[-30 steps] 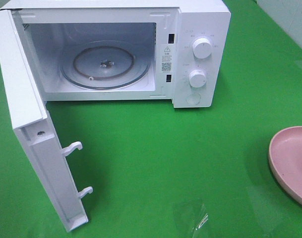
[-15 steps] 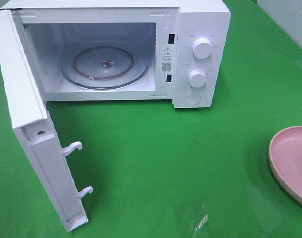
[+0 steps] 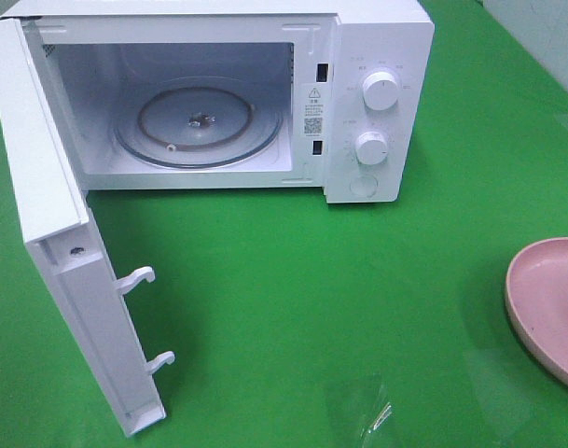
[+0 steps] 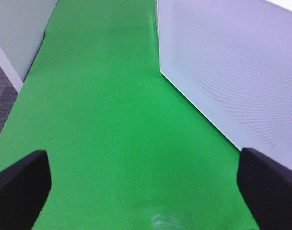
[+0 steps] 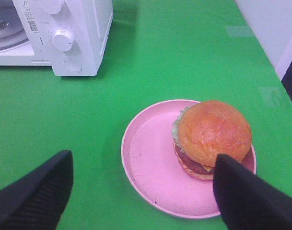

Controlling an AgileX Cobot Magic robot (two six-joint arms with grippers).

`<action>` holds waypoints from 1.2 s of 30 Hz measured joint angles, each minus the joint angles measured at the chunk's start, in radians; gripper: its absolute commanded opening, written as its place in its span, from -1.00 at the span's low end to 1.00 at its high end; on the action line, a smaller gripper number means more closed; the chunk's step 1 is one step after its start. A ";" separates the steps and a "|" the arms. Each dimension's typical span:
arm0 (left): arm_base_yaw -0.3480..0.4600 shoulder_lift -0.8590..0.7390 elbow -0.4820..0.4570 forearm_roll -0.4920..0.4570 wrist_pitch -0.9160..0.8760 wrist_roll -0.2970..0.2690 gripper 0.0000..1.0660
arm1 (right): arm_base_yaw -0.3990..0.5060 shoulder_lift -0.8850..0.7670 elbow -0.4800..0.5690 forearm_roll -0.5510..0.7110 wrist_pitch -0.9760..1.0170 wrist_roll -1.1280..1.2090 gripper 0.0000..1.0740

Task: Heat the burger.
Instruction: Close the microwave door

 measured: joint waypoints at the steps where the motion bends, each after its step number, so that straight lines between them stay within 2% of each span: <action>1: 0.000 0.000 0.000 0.000 0.000 0.000 0.83 | 0.000 0.000 0.000 0.000 -0.002 0.000 0.42; 36: 0.000 0.000 0.000 0.002 0.000 0.000 0.83 | 0.000 0.000 0.000 0.000 -0.002 0.000 0.42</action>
